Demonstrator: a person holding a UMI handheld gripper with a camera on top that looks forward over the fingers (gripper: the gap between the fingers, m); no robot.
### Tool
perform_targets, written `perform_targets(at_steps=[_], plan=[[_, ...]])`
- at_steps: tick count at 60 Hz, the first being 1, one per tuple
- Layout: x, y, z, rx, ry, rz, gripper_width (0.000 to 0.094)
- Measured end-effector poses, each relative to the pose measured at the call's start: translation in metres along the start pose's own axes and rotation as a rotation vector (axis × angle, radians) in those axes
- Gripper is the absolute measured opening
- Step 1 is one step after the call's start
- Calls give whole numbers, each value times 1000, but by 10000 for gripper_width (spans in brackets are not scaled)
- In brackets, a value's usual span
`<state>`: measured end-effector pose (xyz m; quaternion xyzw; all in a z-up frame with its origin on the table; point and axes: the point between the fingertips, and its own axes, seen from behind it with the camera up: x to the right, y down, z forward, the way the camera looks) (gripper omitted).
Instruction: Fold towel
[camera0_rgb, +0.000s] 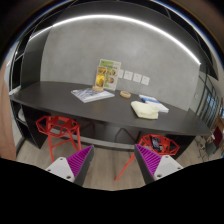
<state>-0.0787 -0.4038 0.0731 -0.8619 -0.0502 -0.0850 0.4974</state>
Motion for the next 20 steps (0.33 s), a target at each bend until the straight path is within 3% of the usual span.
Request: perform_targets(at_steps=[20], plan=[[73,59,13,-67,-27,87,842]])
